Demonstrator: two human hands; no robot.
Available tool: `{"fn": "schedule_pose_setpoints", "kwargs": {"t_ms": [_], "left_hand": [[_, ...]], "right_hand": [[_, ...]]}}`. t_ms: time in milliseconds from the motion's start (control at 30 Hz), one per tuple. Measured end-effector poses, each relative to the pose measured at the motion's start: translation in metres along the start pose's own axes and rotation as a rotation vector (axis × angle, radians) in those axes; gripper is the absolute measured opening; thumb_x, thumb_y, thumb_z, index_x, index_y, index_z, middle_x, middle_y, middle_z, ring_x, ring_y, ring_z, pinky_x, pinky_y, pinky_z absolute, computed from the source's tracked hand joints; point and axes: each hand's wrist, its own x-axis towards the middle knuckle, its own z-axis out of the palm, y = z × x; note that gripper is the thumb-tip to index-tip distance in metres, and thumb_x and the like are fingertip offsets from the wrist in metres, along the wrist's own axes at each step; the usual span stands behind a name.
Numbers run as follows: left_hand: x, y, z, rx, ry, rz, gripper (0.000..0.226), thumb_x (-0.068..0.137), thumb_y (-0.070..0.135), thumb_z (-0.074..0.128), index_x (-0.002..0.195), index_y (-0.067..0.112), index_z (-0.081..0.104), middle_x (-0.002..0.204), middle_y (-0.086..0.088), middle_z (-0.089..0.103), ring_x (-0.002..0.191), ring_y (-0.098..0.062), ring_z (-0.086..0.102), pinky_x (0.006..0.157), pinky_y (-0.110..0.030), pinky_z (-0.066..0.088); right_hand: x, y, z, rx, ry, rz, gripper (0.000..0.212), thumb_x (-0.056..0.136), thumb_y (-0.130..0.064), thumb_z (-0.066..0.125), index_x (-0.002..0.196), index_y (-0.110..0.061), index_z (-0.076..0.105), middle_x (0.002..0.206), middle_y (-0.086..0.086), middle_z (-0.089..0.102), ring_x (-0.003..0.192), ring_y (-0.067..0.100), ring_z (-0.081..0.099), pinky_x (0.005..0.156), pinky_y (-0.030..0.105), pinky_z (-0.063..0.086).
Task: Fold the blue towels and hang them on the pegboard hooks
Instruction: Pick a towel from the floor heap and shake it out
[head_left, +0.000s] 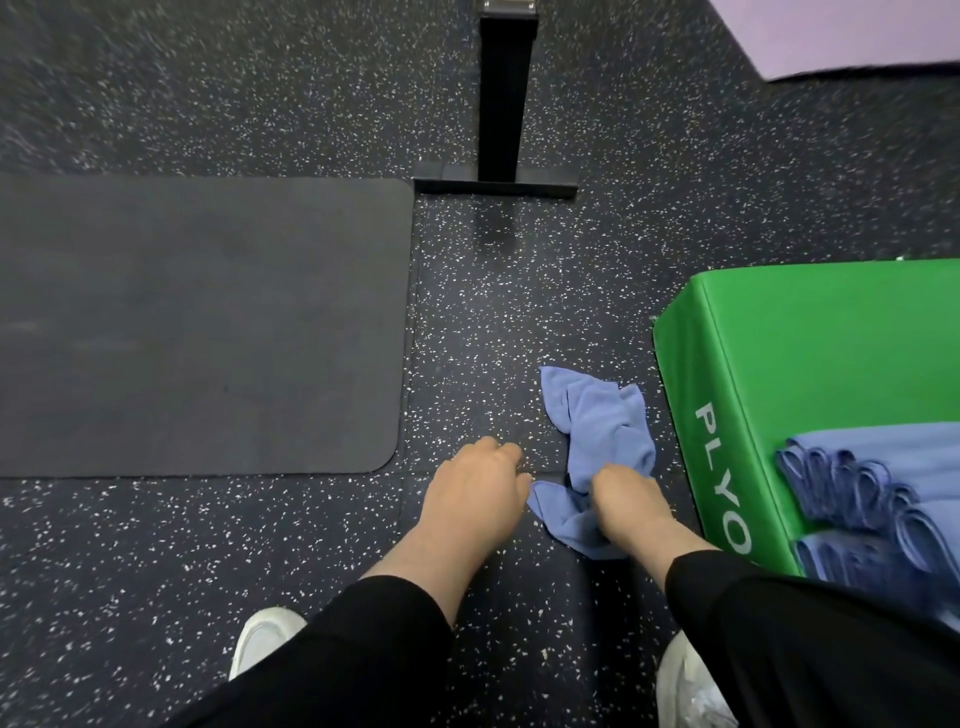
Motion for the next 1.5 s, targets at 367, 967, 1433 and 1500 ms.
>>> {"fn": "schedule_pose_setpoints", "kwargs": {"t_ms": [367,967,1433,1500], "left_hand": [[-0.031,0.016,-0.082,-0.377,0.143,-0.053,0.054,0.102,0.043,0.050,0.152,0.025,0.041,0.147,-0.002,0.053,0.131,-0.022,0.053,0.107,-0.036,0.043],[-0.200,0.066,-0.229,-0.671,0.634,0.205,0.023,0.104,0.026,0.051,0.086,0.021,0.066,0.075,0.008,0.068,0.064,-0.004,0.052,0.063,-0.025,0.043],[-0.204,0.072,-0.267,-0.502,0.410,0.355,0.022,0.091,0.034,0.072,0.078,0.016,0.074,0.074,-0.005,0.072,0.066,-0.007,0.049,0.063,-0.031,0.041],[-0.200,0.064,-0.273,-0.461,0.363,0.307,0.019,0.088,0.034,0.075,0.079,0.017,0.075,0.072,0.001,0.069,0.066,-0.006,0.048,0.063,-0.030,0.038]], "right_hand": [[-0.053,-0.023,-0.145,1.332,0.294,-0.038,0.021,0.082,-0.020,0.072,0.066,-0.006,0.071,0.059,0.004,0.050,0.060,0.016,0.042,0.056,0.030,0.035],[-0.285,-0.054,-0.280,1.281,0.615,-0.482,0.013,0.079,-0.027,0.074,0.075,-0.015,0.079,0.068,-0.003,0.071,0.066,0.008,0.054,0.070,0.031,0.046],[-0.259,-0.072,-0.278,0.690,0.431,-0.715,0.011,0.084,-0.025,0.078,0.080,-0.027,0.067,0.085,-0.008,0.061,0.082,0.008,0.058,0.082,0.034,0.046],[-0.255,-0.072,-0.282,0.802,0.465,-0.689,0.016,0.085,-0.021,0.077,0.076,-0.019,0.063,0.075,-0.010,0.061,0.068,0.005,0.054,0.070,0.031,0.043]]}}
